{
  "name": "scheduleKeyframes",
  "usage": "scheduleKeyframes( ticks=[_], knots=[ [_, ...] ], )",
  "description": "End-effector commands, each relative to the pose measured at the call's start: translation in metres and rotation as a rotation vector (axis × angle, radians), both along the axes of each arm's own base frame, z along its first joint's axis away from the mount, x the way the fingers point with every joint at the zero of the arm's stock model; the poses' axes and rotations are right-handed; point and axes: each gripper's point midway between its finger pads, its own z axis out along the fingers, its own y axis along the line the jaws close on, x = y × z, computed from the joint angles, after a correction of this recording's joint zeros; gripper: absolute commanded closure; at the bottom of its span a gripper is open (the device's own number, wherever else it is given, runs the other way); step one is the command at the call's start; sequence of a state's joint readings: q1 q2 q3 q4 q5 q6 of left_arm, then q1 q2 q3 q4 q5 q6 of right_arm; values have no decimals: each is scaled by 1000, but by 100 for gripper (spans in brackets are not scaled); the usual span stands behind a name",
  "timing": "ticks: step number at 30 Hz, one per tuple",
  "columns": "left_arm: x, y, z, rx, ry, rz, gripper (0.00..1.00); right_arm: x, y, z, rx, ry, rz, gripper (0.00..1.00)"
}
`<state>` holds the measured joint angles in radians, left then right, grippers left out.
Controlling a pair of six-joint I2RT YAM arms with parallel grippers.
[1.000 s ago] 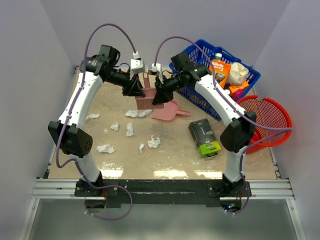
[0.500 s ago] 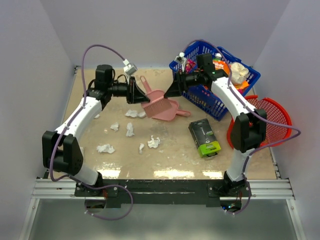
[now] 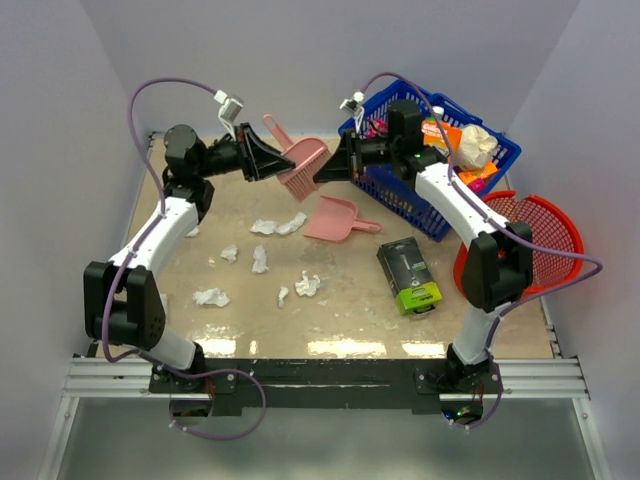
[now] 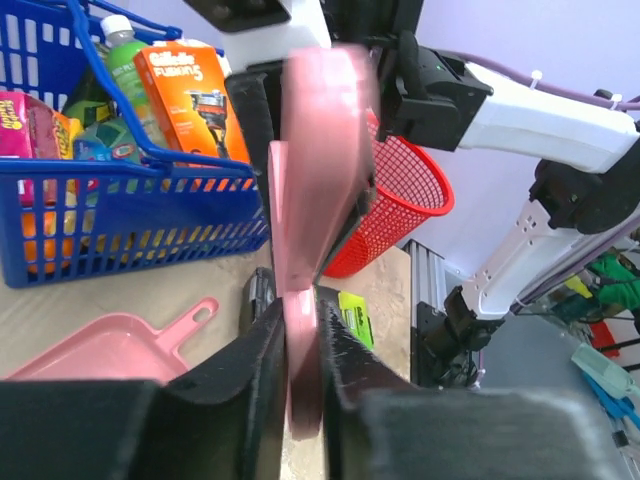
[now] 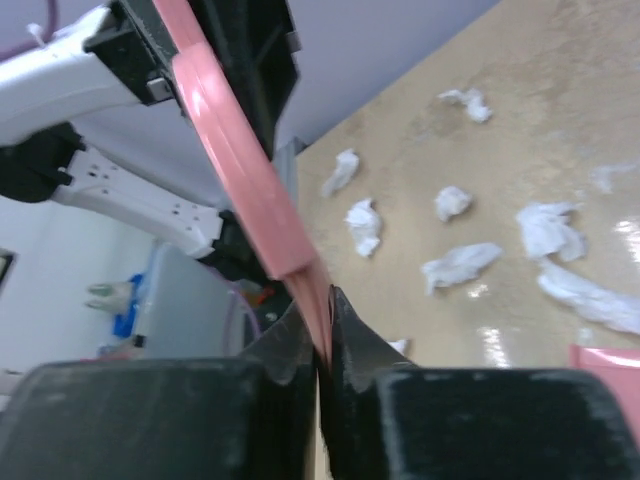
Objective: Sweep away the paper scraps from the table
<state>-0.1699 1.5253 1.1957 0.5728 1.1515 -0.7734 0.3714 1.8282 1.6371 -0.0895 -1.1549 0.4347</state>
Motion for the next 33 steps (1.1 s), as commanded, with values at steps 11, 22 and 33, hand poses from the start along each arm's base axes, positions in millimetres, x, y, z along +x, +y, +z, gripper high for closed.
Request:
scheduleKeyframes(
  ticks=[11, 22, 33],
  knots=[
    [-1, 45, -28, 474, -368, 59, 38, -16, -42, -51, -335, -284, 120, 100],
    [-21, 48, -47, 560, -455, -39, 39, -36, -58, -68, -441, -369, 218, 100],
    [-17, 43, -52, 537, -418, -63, 40, -56, -42, -62, -435, -415, 292, 100]
  ],
)
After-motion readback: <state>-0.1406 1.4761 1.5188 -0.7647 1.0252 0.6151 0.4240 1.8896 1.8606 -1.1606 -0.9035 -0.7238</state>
